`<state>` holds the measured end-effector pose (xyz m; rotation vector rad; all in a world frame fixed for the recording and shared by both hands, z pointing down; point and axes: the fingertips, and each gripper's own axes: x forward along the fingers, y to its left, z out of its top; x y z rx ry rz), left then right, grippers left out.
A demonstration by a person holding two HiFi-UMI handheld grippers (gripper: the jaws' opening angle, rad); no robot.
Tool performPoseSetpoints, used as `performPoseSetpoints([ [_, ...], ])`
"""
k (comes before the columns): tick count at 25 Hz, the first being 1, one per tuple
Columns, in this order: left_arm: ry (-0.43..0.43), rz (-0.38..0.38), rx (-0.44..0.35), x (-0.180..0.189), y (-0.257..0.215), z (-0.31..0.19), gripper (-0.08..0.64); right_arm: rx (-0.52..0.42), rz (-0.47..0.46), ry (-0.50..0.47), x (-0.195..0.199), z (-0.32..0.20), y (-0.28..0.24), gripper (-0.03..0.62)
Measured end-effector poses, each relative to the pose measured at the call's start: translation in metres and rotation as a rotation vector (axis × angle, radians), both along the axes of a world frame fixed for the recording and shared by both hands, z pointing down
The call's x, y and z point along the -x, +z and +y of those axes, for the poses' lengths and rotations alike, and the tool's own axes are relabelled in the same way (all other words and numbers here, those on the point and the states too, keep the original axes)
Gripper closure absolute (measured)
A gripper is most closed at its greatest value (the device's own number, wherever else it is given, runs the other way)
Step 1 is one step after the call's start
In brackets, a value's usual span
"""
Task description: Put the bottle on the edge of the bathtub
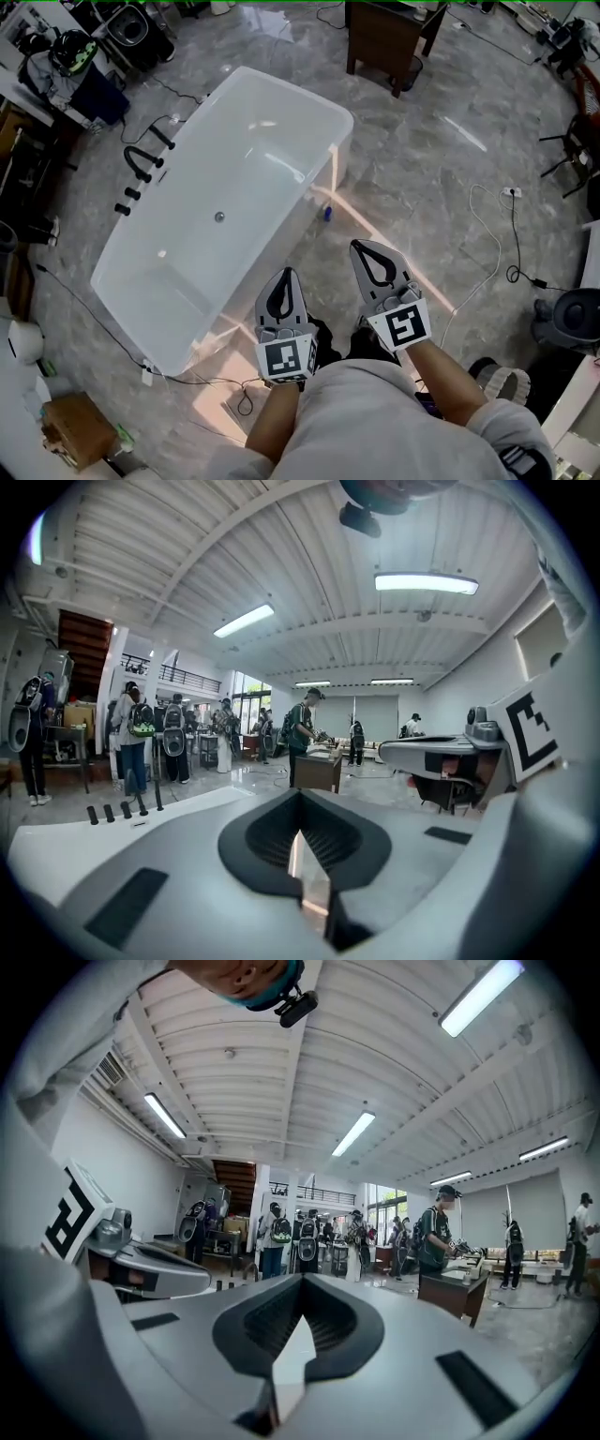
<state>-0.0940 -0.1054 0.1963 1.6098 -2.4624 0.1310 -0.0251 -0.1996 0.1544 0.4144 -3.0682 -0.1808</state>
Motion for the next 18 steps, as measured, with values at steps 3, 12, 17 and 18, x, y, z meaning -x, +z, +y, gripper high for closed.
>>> performPoseSetpoints([
  [3, 0.003, -0.01, -0.011, -0.018, -0.012, 0.005, 0.551, 0.009, -0.02, 0.005, -0.023, 0.004, -0.009, 0.588],
  [12, 0.006, -0.022, -0.016, -0.04, -0.026, 0.009, 0.551, 0.013, -0.026, 0.022, -0.054, 0.015, -0.017, 0.588],
  [17, 0.039, -0.03, -0.031, -0.055, -0.034, 0.001, 0.551, 0.005, 0.009, 0.037, -0.063, 0.01, -0.017, 0.588],
  [18, 0.042, -0.035, -0.03, -0.056, -0.034, -0.001, 0.551, 0.006, 0.009, 0.04, -0.065, 0.01, -0.018, 0.588],
])
